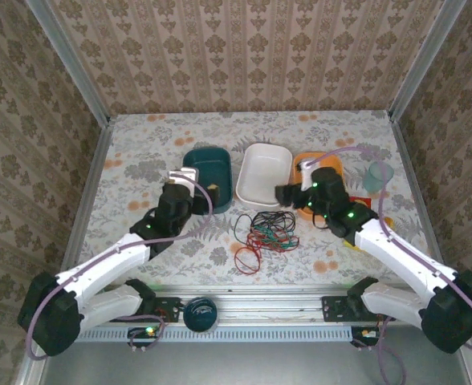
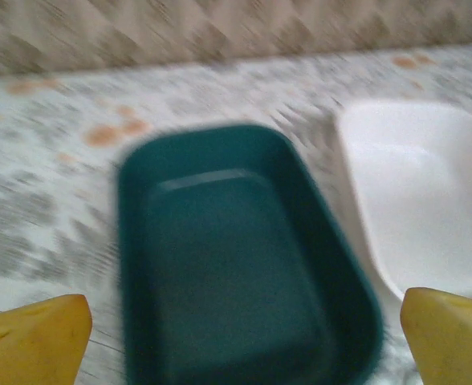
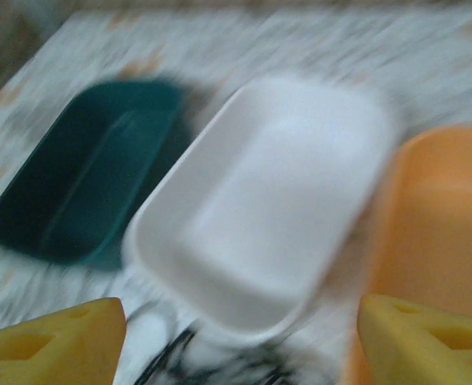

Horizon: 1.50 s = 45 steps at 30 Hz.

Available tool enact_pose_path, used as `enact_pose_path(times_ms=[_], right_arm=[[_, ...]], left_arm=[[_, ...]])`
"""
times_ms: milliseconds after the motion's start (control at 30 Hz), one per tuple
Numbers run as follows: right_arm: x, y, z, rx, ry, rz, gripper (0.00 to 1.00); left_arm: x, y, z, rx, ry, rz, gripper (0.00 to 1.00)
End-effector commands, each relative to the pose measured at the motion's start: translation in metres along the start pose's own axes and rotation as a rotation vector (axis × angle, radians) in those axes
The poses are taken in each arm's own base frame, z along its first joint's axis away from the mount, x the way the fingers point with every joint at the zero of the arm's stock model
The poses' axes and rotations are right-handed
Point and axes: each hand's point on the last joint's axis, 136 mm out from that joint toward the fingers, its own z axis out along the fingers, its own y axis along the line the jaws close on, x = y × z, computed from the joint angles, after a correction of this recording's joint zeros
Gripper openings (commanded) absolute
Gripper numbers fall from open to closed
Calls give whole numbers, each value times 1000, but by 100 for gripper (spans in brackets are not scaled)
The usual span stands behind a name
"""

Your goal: Untangle the cables

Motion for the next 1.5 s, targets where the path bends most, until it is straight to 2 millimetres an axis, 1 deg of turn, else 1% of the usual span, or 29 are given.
enact_pose_path(times_ms=[0, 33, 67, 100, 200, 300, 400, 467, 500, 567, 667, 767, 800, 900, 933, 1033, 1200, 1300, 1333, 1367, 1400, 1467], right_arm=[[66, 22, 5, -87, 254, 11, 73], [73, 17, 8, -48, 279, 23, 71], [81, 11, 10, -14, 306, 43, 67], [89, 7, 11, 10, 331, 57, 65], [105, -2, 8, 57, 393, 77, 58], [119, -8, 4, 88, 457, 82, 52], [133, -11, 0, 102, 518, 89, 47], [141, -11, -1, 101, 558, 90, 46], [144, -11, 0, 103, 570, 88, 43], [156, -14, -1, 111, 619, 85, 41], [159, -12, 2, 101, 635, 88, 38], [163, -11, 5, 96, 652, 89, 30], [160, -9, 9, 82, 636, 88, 26], [162, -8, 11, 83, 658, 87, 15], [161, -8, 11, 83, 659, 89, 11], [151, -5, 7, 74, 620, 96, 6], [121, 0, -8, 48, 517, 111, 3], [98, 3, -14, 32, 437, 132, 0], [89, 4, -16, 28, 410, 140, 0], [81, 4, -18, 29, 381, 152, 0], [74, 3, -21, 34, 358, 162, 0], [53, 2, -25, 30, 272, 196, 0]], left_arm=[[45, -40, 4, 181, 170, -72, 100], [49, -48, 5, 207, 190, -51, 100], [53, -57, 7, 235, 208, -20, 100], [56, -66, 8, 263, 229, 12, 100], [63, -93, 11, 327, 280, 121, 100], [73, -112, 18, 355, 322, 208, 100], [83, -126, 30, 368, 352, 235, 100], [87, -135, 37, 375, 367, 238, 100], [89, -138, 41, 375, 372, 239, 100], [94, -145, 47, 380, 386, 247, 100], [102, -153, 54, 378, 409, 270, 100], [106, -156, 59, 370, 421, 277, 99], [108, -157, 60, 370, 426, 277, 98], [115, -159, 62, 372, 447, 289, 93], [118, -159, 63, 370, 456, 294, 90], [126, -157, 64, 355, 480, 316, 80], [142, -148, 68, 296, 533, 363, 62], [149, -143, 71, 217, 568, 448, 49], [151, -142, 72, 196, 572, 485, 44], [154, -143, 72, 178, 575, 522, 36], [157, -143, 73, 169, 577, 548, 31], [163, -144, 74, 149, 587, 592, 16]])
